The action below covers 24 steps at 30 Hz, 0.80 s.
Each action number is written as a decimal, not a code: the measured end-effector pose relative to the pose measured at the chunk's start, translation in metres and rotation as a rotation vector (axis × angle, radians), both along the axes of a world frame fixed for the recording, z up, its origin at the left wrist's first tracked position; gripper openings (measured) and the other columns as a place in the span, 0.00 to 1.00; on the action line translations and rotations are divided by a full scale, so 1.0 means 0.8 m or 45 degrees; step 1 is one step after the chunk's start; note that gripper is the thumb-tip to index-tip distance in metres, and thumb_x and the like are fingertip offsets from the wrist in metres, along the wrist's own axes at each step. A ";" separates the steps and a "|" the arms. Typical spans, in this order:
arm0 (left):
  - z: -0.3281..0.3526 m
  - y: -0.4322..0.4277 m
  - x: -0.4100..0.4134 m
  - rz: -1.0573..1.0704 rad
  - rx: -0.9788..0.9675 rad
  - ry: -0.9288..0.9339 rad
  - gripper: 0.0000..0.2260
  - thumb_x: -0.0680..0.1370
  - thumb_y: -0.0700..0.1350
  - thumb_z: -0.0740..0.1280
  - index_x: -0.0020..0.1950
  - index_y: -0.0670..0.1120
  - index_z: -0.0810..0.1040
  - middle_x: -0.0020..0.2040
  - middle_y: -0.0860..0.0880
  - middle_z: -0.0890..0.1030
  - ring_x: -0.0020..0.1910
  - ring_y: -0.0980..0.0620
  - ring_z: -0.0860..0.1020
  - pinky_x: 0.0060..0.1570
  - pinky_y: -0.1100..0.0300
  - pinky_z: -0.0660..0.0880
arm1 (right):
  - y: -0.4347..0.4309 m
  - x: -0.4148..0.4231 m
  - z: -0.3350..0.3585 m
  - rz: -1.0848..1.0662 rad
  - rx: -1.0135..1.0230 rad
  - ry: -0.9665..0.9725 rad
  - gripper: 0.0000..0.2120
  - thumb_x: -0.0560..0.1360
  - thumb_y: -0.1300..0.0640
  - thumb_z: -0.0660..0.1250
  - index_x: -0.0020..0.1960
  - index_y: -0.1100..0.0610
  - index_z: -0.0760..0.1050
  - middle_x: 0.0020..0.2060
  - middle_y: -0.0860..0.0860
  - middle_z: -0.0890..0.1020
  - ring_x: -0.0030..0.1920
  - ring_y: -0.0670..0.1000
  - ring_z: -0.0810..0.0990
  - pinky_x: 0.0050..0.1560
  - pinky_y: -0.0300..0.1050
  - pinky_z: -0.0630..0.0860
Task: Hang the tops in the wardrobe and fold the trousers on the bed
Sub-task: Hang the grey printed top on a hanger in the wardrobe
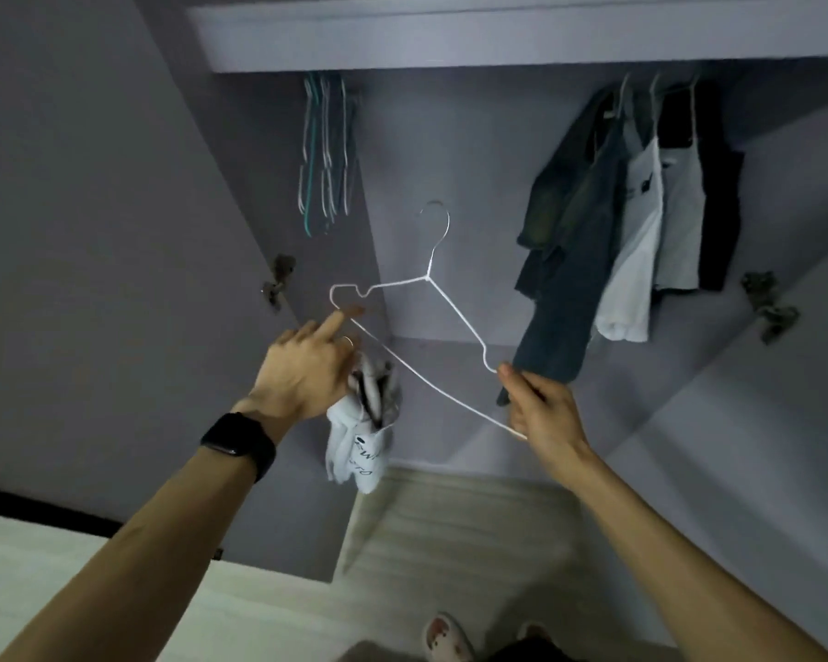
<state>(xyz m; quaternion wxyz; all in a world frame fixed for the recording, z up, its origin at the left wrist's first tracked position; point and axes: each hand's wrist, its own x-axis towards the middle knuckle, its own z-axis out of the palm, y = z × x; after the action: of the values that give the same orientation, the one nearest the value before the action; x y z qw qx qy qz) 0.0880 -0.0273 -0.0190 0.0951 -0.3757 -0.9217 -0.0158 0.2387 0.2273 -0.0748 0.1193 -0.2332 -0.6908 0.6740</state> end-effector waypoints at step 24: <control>0.009 0.030 0.016 -0.647 0.069 0.414 0.08 0.72 0.34 0.69 0.47 0.42 0.84 0.51 0.47 0.82 0.49 0.44 0.79 0.61 0.54 0.76 | 0.027 -0.090 0.113 0.268 -0.331 -0.152 0.15 0.77 0.43 0.69 0.49 0.55 0.83 0.39 0.48 0.85 0.32 0.47 0.79 0.34 0.39 0.72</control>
<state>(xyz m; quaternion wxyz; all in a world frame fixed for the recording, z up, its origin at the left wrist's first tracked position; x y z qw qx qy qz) 0.1005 -0.0036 -0.0119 0.2444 -0.5893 -0.7700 -0.0035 0.1666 0.2491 0.0157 -0.0240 -0.2127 -0.6242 0.7514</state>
